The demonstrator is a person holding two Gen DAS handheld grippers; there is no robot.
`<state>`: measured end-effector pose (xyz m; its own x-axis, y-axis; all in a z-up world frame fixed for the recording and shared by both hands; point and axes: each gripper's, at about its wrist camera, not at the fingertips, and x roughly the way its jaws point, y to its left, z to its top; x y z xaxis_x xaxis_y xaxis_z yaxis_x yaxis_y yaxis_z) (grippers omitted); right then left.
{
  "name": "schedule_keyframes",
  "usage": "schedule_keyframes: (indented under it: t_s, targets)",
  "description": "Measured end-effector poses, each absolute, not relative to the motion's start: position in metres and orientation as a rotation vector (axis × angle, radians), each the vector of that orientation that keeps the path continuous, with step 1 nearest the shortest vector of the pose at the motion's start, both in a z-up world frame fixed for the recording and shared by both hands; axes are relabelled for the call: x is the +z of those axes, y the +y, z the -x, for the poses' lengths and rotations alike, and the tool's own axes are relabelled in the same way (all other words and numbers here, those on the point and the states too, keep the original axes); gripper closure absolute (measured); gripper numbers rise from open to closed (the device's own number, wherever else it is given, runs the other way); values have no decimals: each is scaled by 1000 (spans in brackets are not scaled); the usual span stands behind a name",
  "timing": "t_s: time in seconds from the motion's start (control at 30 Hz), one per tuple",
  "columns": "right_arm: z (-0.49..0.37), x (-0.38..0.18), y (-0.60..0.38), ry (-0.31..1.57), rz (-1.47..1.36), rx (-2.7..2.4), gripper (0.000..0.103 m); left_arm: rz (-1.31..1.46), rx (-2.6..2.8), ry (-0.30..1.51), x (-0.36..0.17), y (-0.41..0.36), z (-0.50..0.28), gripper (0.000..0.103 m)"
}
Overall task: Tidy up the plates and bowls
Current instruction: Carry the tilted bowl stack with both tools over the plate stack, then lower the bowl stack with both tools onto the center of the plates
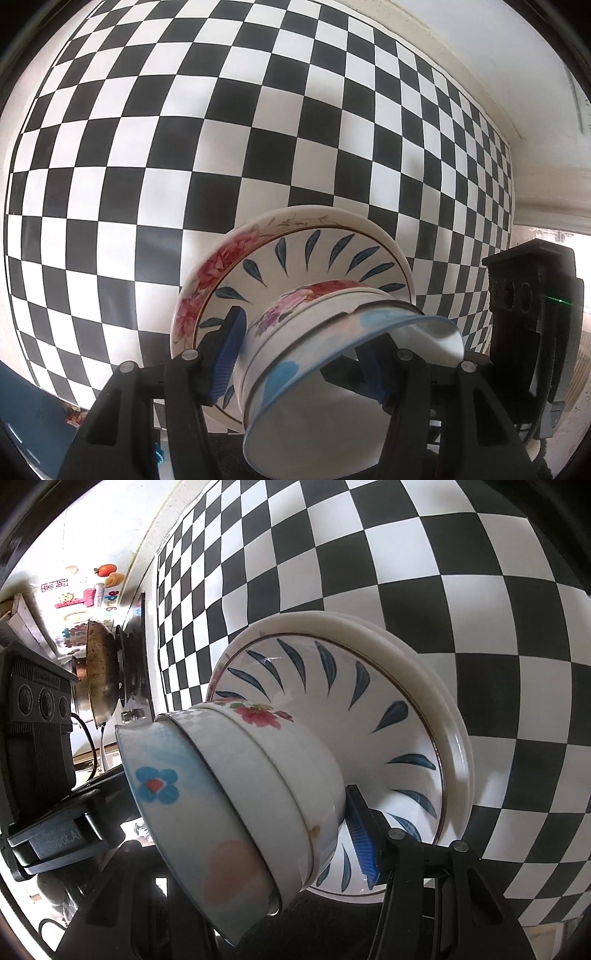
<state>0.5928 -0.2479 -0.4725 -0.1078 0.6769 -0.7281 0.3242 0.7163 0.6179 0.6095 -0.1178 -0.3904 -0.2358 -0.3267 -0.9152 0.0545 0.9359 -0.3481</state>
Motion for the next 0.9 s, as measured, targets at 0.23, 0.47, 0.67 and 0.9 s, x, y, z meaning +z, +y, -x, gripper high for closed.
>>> schedule_keyframes:
  t_s: [0.23, 0.47, 0.67, 0.9]
  targets:
    - [-590, -469, -259, 1718, -771, 343, 47, 203, -359, 1777, -393, -119, -608, 49]
    - [-592, -466, -259, 1727, -757, 315, 48, 206, -356, 1773, -393, -117, -606, 49]
    - [-590, -462, -258, 1735, -731, 304, 48, 206, -343, 1758, -387, -116, -604, 49]
    - [-583, -452, -258, 1722, -708, 290, 48, 208, -346, 1739, -377, -110, -601, 49]
